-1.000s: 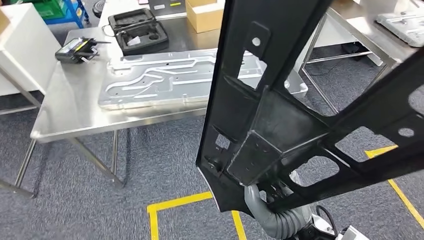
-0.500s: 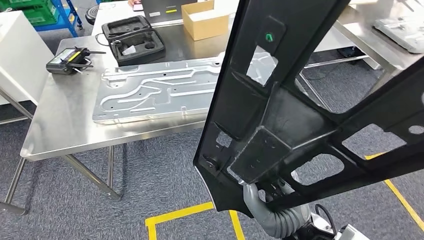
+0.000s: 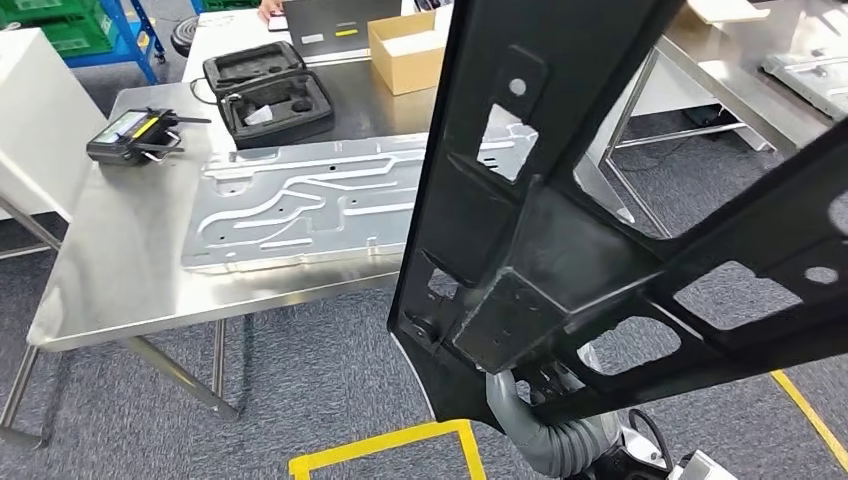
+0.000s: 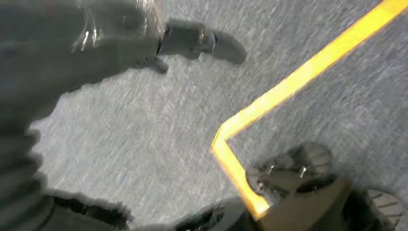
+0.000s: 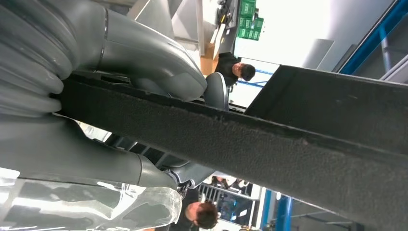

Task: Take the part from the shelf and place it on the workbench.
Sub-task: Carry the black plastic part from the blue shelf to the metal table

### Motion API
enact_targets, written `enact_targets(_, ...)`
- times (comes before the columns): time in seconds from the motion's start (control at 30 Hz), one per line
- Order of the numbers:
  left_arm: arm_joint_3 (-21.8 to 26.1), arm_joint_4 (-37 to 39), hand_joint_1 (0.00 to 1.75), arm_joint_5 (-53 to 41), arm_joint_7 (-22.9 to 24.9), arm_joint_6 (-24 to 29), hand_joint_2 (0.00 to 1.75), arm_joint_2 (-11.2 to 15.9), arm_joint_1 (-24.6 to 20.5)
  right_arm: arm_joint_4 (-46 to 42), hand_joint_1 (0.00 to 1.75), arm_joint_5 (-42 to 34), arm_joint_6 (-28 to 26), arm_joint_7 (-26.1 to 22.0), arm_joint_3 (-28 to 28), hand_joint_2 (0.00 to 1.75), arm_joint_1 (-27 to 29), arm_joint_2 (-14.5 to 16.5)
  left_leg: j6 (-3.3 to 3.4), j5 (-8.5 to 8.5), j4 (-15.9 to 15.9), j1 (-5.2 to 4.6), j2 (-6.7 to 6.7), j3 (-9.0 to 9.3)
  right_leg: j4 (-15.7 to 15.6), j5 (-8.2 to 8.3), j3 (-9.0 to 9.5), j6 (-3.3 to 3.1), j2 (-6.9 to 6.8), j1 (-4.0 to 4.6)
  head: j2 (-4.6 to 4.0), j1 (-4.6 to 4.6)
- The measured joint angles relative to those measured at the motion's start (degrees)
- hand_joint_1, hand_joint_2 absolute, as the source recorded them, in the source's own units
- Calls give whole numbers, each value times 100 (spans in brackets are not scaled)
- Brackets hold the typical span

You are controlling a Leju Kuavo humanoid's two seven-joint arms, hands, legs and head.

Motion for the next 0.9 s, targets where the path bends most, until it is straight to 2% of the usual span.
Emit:
enact_targets(0.07,0,0,0,0,-6,-2,175,9,-14,-1,175,27,0,-3,1,175,2,7,-64,-108,347,13,5,-134,-28,-48,111,-53,-6,-28,0,-13)
enact_targets(0.1,0,0,0,0,-6,-3,175,13,-18,-1,175,38,0,-5,2,175,2,10,-103,-221,668,31,6,-321,-35,-78,152,-68,-12,-35,0,-20)
enact_targets(0.17,0,0,0,0,-6,-5,175,19,-11,-1,175,43,0,-7,5,175,6,15,-174,-491,1393,64,7,-817,-33,-153,215,-78,-10,-39,0,-30)
enact_targets(0.2,0,0,0,0,-5,-6,175,22,-2,0,175,43,0,-7,8,175,10,19,-194,-568,1594,80,7,-1011,-33,-195,255,-74,-4,-43,0,-31)
enact_targets(0.23,0,1,0,0,-4,-8,175,27,6,1,175,45,0,-7,11,175,13,25,-211,-543,1601,94,7,-1114,-33,-244,309,-63,2,-50,0,-31)
enact_targets(0.27,0,0,0,0,-4,-10,175,31,11,1,175,48,-1,-7,13,175,16,31,-223,-395,1401,108,8,-1115,-32,-296,378,-47,8,-61,0,-32)
enact_targets(0.33,0,1,0,1,3,-14,175,39,15,1,175,62,-2,-7,15,175,15,39,-240,158,644,129,10,-933,-30,-415,539,9,14,-80,0,-32)
enact_targets(0.37,0,1,0,1,7,-17,175,42,16,2,175,73,-3,-7,17,175,13,40,-214,335,339,121,13,-850,-33,-467,595,44,20,-83,0,-35)
enact_targets(0.4,0,1,0,2,11,-21,175,44,18,2,175,84,-3,-5,20,175,10,41,-171,462,152,110,14,-794,-39,-511,627,83,25,-82,0,-37)
enact_targets(0.5,0,-1,0,4,12,-37,175,46,22,2,175,95,-5,-1,28,175,10,42,-3,478,69,93,11,-723,-6,-548,656,170,32,-75,0,-39)
enact_targets(0.57,0,-1,0,0,11,-46,175,45,14,1,175,98,-7,-2,28,175,8,43,74,445,42,112,5,-633,333,-580,506,203,18,-81,0,-34)
enact_targets(0.6,0,-1,0,-2,11,-50,175,45,9,1,175,99,-7,-2,29,175,8,43,103,415,32,116,5,-585,677,-666,308,221,11,-83,0,-32)
enact_targets(0.67,0,-1,0,-2,11,-59,175,45,9,1,175,102,-7,-2,30,175,12,43,147,332,28,97,6,-504,1447,-956,-202,245,5,-81,0,-29)
enact_targets(0.7,0,-1,0,-2,11,-63,175,44,12,1,175,102,-7,-2,31,175,15,43,161,287,28,81,5,-456,1692,-1070,-412,245,3,-79,0,-29)
enact_targets(0.73,0,-1,0,-2,11,-66,175,44,14,1,175,102,-7,-2,31,175,17,43,172,240,28,64,2,-399,1747,-1077,-531,233,3,-73,0,-29)
enact_targets(0.77,0,-1,0,-2,11,-66,175,43,15,1,175,102,-7,-2,31,175,17,43,179,188,27,48,-2,-328,1586,-945,-546,208,3,-57,0,-29)
enact_targets(0.83,0,-1,0,-2,11,-68,175,34,16,1,175,102,-7,-2,31,175,17,43,180,77,19,25,-9,-189,816,-385,-346,101,-4,3,0,-31)
enact_targets(0.87,1,-1,0,-2,11,-67,175,25,15,2,175,100,-7,-1,31,175,17,45,168,26,11,13,-13,-130,452,-180,-238,48,-17,41,0,-38)
enact_targets(0.9,1,-1,0,-3,13,-66,175,16,12,2,175,101,-7,0,31,175,15,46,147,-16,-4,8,-14,-100,208,-59,-160,11,-27,73,0,-41)
